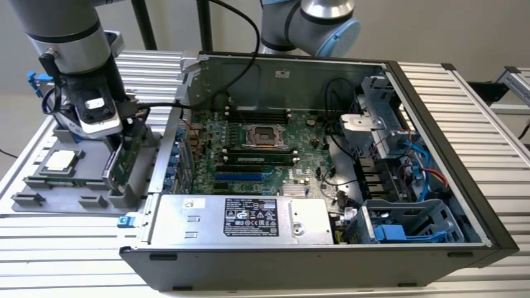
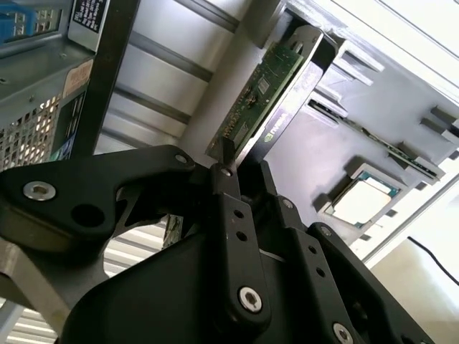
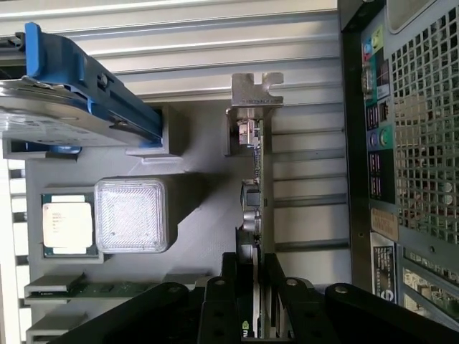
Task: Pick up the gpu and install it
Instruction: 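Pick up the gpu and move the gpu toward the slot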
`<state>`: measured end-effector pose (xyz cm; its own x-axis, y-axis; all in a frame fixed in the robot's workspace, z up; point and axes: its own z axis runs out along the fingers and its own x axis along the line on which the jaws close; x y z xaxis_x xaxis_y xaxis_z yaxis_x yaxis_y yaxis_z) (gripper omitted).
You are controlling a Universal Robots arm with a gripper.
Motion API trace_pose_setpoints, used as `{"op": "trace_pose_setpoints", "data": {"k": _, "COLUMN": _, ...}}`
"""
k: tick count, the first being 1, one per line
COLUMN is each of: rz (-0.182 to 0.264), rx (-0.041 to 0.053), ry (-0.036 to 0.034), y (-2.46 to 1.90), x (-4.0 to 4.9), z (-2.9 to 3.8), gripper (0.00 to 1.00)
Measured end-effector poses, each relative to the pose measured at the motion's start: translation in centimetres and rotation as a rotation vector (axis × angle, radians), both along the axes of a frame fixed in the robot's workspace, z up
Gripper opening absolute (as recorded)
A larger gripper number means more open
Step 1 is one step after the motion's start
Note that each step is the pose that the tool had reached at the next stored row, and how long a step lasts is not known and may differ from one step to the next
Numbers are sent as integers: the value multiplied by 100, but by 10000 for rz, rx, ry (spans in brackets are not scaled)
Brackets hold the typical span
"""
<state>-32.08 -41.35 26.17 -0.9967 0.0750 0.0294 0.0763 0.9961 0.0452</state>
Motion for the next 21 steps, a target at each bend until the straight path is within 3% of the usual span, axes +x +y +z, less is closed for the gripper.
{"op": "trace_pose_setpoints", "data": {"k": 14, "rz": -1, "rx": 0, "ry": -1, "y": 0, "x": 0, "z": 166, "gripper": 0}}
{"op": "trace_pose_setpoints", "data": {"k": 21, "rz": -1, "rx": 0, "ry": -1, "y": 0, "x": -1, "z": 212, "gripper": 0}}
